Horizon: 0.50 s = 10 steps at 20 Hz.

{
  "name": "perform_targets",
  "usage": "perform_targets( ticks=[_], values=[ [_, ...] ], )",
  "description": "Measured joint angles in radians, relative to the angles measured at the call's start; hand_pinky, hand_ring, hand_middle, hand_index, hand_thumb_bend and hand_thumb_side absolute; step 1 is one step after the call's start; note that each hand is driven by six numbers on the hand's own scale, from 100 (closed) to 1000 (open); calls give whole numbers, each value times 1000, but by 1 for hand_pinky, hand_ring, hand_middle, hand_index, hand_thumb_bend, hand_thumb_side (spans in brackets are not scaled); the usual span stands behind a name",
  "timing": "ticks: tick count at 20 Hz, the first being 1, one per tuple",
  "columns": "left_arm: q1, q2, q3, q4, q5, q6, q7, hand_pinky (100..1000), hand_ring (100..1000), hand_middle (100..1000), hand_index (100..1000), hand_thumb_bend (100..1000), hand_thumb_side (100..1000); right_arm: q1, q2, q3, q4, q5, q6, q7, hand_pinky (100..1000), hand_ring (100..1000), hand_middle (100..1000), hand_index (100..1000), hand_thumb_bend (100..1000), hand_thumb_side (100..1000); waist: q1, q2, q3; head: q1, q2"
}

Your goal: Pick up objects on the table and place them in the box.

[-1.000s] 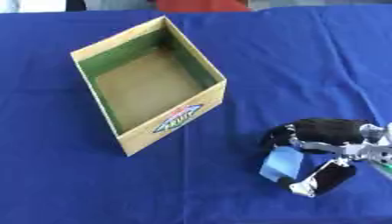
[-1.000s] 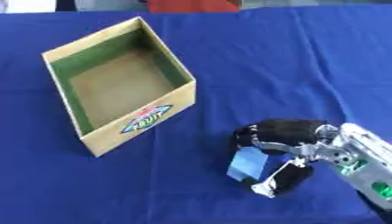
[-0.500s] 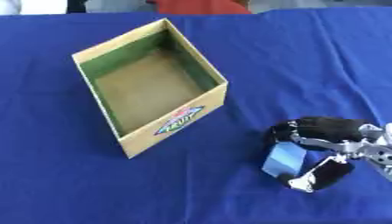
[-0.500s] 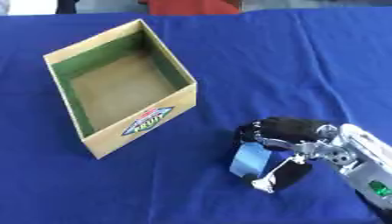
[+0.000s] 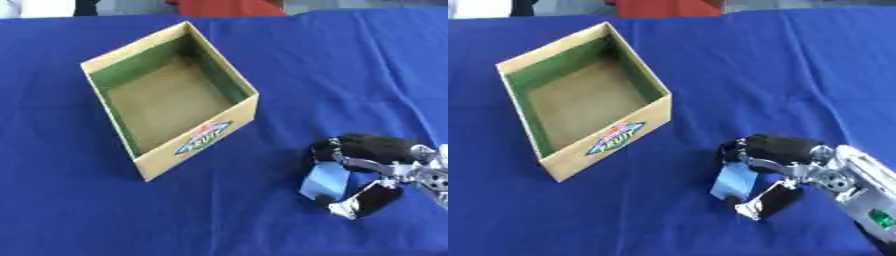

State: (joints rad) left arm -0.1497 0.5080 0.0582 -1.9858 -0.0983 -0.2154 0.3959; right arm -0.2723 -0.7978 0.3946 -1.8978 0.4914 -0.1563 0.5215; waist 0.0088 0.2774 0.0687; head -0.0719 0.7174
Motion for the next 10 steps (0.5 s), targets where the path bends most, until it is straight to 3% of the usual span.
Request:
perform_targets(
  ticks=[10],
  values=[
    [0, 0, 0, 0, 0, 0, 0, 801, 816, 723, 808, 360, 1000, -55, -34, -19, -78, -122, 53, 19, 599, 783, 779, 710, 100, 262, -8, -4, -1, 7, -7]
  ],
)
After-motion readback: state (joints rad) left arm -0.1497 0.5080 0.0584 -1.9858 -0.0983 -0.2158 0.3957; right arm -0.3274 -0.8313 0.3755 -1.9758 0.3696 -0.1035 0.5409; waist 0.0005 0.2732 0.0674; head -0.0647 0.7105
